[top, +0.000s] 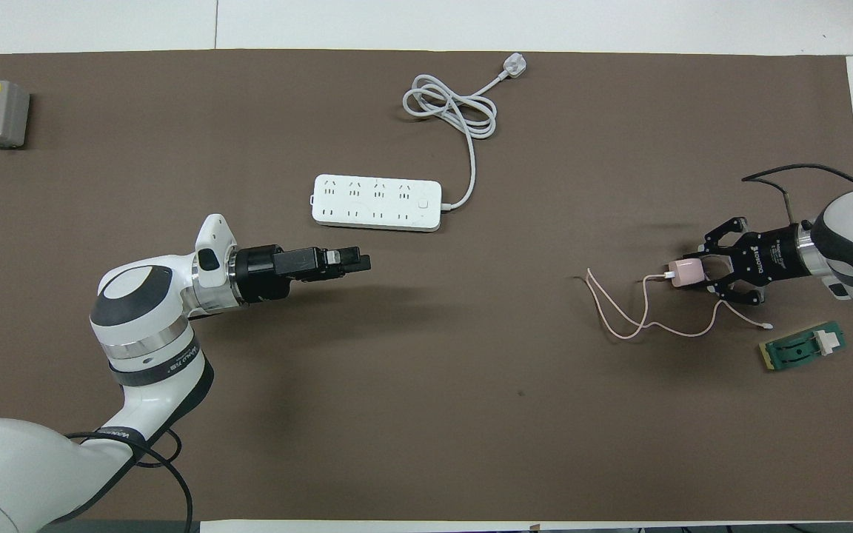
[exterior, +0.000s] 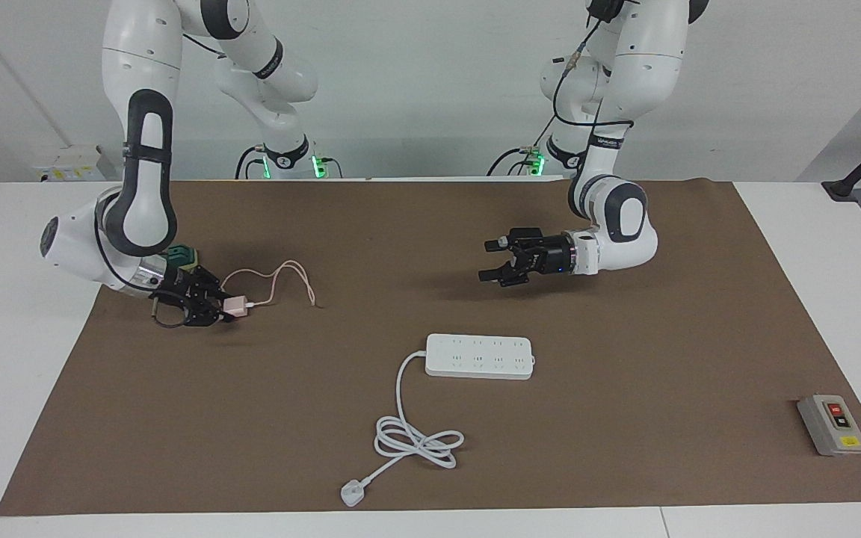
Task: Plug charger into power strip
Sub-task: 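Grasp the pink charger with the right gripper while the left gripper draws back, then lift the pink charger and carry it toward the left gripper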
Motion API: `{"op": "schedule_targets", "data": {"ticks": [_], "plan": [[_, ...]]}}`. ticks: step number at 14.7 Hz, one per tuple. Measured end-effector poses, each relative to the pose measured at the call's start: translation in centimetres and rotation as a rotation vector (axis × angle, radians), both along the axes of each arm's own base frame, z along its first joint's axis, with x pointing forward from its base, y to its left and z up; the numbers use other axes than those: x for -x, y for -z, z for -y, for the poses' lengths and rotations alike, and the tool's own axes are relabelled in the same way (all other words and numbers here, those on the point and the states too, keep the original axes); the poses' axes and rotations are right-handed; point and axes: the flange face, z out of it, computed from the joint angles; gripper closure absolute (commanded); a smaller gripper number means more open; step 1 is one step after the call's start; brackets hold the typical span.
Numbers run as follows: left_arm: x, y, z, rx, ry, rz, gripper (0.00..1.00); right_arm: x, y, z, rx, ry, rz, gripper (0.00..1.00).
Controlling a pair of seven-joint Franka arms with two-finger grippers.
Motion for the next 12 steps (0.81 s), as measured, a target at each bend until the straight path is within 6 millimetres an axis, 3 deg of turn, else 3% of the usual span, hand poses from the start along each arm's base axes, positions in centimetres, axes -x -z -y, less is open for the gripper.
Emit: {"op": "schedule_targets", "data": {"ticks": [3,6,12], "plan": [[0.0,0.0,0.0,0.002,-0.003,-0.008,0.00,-0.9,-1.9,-0.9,-0.064,0.004,0.014,1.00],[-0.1,0.0,0.1,0.005,-0.011,-0.014,0.00,-1.7,-5.4,-2.4,-0.083,0.027,0.021,1.00],[0.0,-0.1,0.4,0.012,-0.010,-0.055,0.00,-2.2,-13.6,-13.0,-0.079,0.043,-0.010,1.00]]}}
